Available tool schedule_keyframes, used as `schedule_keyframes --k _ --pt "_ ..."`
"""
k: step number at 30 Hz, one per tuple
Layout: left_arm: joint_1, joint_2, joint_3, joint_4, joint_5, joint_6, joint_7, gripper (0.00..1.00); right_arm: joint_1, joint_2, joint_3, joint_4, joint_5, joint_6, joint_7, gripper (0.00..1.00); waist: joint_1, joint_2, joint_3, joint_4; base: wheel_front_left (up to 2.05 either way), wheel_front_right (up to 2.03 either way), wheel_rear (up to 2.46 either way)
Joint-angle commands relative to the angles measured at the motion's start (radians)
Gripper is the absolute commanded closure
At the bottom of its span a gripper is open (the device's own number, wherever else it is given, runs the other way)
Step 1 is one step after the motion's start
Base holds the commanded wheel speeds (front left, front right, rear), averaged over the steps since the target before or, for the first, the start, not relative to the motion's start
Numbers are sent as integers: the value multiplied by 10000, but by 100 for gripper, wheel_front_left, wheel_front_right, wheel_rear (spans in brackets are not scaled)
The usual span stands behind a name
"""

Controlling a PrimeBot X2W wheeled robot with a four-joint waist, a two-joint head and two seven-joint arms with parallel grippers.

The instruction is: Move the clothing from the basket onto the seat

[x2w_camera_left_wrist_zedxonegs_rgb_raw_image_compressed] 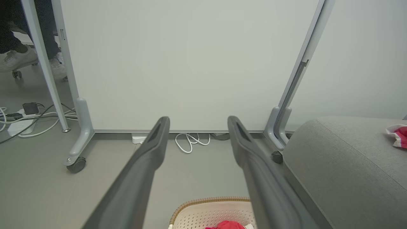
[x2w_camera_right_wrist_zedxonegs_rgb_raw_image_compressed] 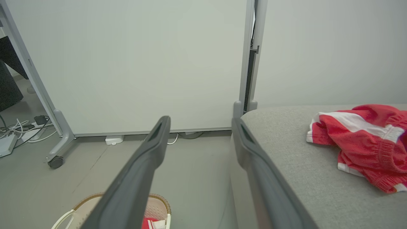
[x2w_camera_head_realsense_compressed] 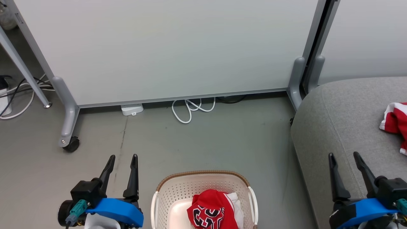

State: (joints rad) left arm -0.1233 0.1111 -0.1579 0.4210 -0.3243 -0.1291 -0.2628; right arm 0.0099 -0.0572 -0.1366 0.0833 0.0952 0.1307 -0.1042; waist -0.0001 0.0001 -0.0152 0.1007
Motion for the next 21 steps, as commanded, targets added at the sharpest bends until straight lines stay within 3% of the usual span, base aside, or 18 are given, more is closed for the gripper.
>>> schedule_keyframes --k 1,21 --pt "38 66 47 15 48 -21 -29 0 189 41 40 69 -73 1 -74 0 1 -1 -2 42 0 0 0" --pt "18 89 -35 73 17 -21 -30 0 -108 75 437 609 -45 1 -201 0 1 -1 70 174 0 0 0"
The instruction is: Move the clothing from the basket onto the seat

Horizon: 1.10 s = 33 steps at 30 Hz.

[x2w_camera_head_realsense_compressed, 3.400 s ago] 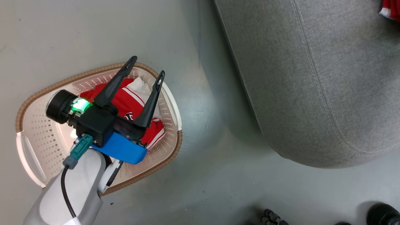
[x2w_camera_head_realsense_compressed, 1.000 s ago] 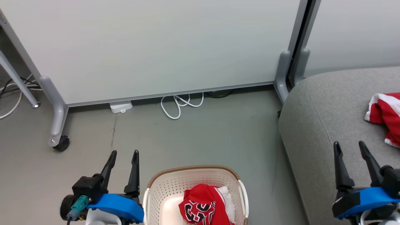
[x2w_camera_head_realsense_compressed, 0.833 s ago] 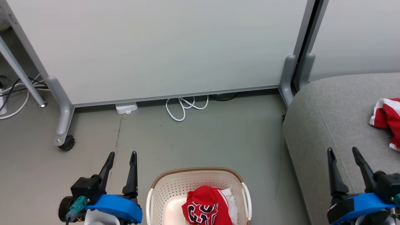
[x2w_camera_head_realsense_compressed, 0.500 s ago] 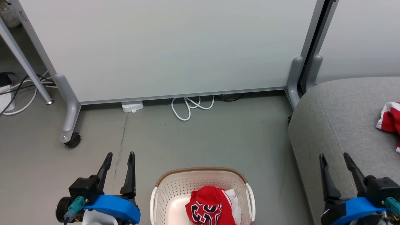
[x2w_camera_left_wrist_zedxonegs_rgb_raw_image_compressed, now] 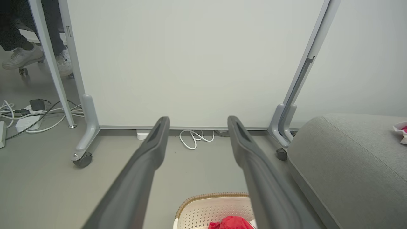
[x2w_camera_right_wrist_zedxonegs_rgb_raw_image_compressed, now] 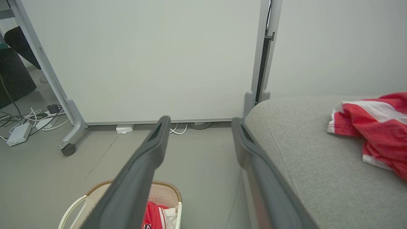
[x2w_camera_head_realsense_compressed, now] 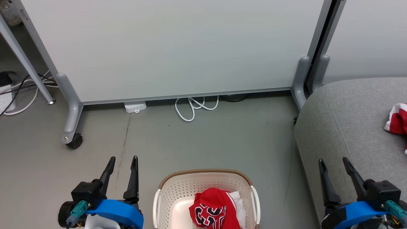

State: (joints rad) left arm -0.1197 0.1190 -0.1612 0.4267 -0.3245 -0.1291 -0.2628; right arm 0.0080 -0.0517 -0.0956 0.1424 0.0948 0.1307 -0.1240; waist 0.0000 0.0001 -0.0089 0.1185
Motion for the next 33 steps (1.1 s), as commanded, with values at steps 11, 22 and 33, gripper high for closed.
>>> schedule_keyframes --k 11,22,33 --pt "-55 3 -155 48 -16 -21 -30 0 -191 21 127 75 -59 1 -26 0 0 -1 134 -78 0 0 0" --pt "-341 111 -410 51 46 -22 -30 0 -494 19 372 -46 -43 1 -39 0 0 -1 837 -581 0 0 0" --pt "-1276 364 -1340 544 96 -20 -28 0 -1249 17 814 -77 -52 1 -247 0 0 -1 2599 -1707 0 0 0"
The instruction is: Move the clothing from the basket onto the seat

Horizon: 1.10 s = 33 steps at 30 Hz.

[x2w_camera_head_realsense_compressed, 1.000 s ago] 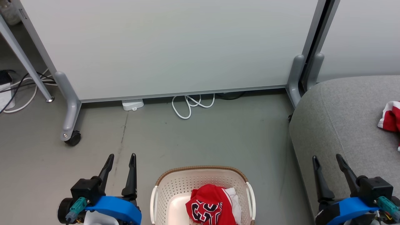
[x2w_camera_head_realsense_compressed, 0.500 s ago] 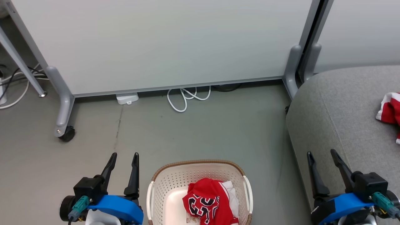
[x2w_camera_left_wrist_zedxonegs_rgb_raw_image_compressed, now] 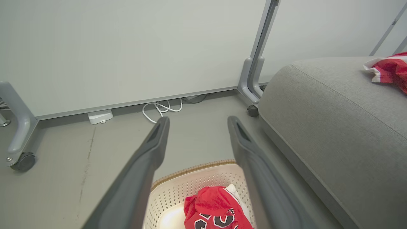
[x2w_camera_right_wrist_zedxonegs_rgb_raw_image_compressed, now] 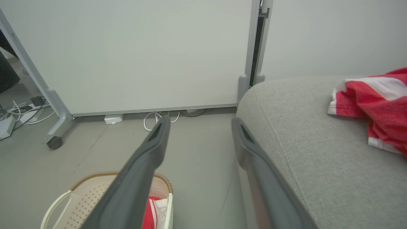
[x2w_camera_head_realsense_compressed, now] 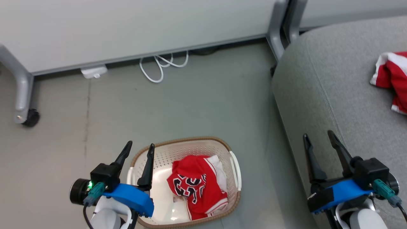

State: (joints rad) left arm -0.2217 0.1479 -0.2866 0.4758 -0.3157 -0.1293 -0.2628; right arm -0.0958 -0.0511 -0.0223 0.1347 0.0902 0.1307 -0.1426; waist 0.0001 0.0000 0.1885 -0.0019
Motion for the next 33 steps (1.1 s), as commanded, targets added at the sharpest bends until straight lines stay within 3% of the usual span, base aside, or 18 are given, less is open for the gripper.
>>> schedule_keyframes --k 1,16,33 --pt "-374 103 -226 131 12 -18 -28 0 -302 12 147 30 11 1 -99 0 -1 0 780 -605 0 0 0" --pt "-2889 1358 -3038 1949 -665 -17 -28 0 -2169 13 1534 696 654 1 -852 0 -1 0 3473 -2229 0 0 0" --pt "-5048 2030 -5614 3548 -2052 -16 683 0 -3673 14 2516 1112 1457 1 -1230 0 -1 0 5514 -2888 0 0 0"
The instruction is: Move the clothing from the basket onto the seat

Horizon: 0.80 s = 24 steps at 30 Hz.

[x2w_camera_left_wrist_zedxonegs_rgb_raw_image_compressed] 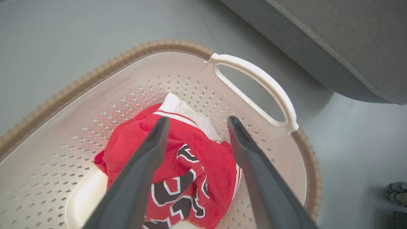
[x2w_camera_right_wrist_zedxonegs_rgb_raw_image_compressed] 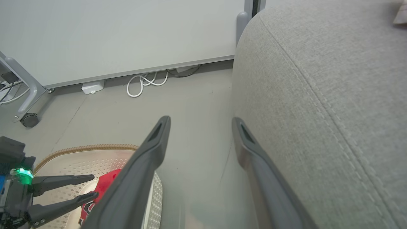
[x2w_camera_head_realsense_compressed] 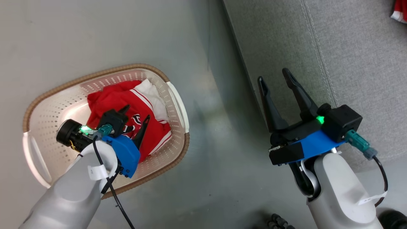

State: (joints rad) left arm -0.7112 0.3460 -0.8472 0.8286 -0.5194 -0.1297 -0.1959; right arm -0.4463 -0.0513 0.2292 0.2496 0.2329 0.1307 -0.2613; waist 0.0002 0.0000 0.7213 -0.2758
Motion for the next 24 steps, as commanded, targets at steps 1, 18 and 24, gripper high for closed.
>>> schedule_keyframes --k 1,18,24 --pt "-221 66 -121 72 -91 -12 78 0 -226 16 33 -77 97 1 -45 0 -2 0 259 -187 0 0 0" --pt "-1069 339 -1066 1395 -656 16 1806 0 -650 16 553 -601 801 1 -44 0 -2 0 1094 -754 0 0 0" --pt "-1290 361 -1247 1839 -452 381 2238 0 -728 16 626 -715 887 1 -45 0 -2 0 1307 -874 0 0 0"
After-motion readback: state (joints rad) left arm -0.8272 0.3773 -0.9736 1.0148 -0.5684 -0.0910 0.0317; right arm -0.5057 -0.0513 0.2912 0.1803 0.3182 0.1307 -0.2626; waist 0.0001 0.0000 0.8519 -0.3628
